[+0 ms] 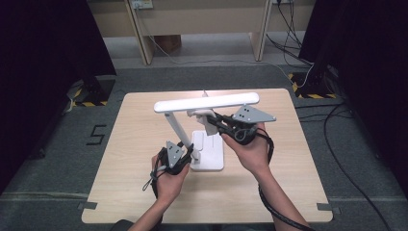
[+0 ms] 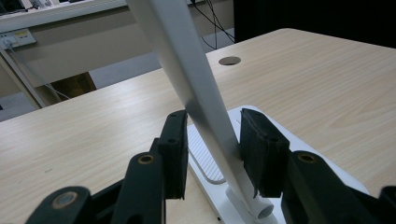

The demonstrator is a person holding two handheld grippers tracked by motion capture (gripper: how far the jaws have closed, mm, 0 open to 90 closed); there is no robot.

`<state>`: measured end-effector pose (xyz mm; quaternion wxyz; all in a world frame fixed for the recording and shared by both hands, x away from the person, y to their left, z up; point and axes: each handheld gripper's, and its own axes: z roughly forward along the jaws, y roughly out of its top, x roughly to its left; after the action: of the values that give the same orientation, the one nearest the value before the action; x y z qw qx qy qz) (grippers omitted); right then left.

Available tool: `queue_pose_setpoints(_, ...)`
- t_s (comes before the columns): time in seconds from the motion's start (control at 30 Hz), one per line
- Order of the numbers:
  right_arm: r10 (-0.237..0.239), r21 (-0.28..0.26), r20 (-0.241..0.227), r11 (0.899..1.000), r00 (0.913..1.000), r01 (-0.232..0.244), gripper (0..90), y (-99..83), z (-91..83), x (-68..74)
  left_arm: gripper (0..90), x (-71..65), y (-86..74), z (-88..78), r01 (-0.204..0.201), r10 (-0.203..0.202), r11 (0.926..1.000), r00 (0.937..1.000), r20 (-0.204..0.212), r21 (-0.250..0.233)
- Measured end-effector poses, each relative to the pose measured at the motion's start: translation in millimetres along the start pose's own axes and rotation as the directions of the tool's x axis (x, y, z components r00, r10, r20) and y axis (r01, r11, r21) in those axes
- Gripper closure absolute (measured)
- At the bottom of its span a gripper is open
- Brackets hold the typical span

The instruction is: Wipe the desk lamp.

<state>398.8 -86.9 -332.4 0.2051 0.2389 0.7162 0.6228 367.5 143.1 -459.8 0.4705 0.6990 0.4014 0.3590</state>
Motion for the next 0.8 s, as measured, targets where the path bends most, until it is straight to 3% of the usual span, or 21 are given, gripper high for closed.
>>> queue_pose_setpoints(0.8,-0.007,-0.016,-0.016,1.000,0.9998,0.007,82.2,-2.0,13.6,13.4,62.0,-0.5,0.3,0.1,-0.008,0.008,1.0000,1.0000,-0.003,0.002)
